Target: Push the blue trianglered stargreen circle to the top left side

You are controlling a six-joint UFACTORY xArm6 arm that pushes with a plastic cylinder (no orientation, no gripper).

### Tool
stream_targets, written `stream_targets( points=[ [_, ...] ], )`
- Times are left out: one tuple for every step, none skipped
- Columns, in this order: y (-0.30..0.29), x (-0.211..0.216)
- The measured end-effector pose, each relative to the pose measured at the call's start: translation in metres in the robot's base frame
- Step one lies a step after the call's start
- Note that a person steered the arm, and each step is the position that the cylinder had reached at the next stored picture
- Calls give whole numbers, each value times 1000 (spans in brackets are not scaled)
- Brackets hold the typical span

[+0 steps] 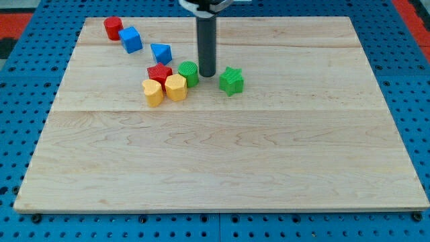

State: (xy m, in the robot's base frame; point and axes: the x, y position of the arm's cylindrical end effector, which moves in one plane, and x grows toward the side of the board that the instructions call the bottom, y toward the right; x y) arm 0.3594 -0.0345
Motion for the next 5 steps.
stream_targets(
  points=[
    [-65, 14],
    [-115, 24],
    [-98, -7],
    [-21, -27],
    [7, -32]
  ],
)
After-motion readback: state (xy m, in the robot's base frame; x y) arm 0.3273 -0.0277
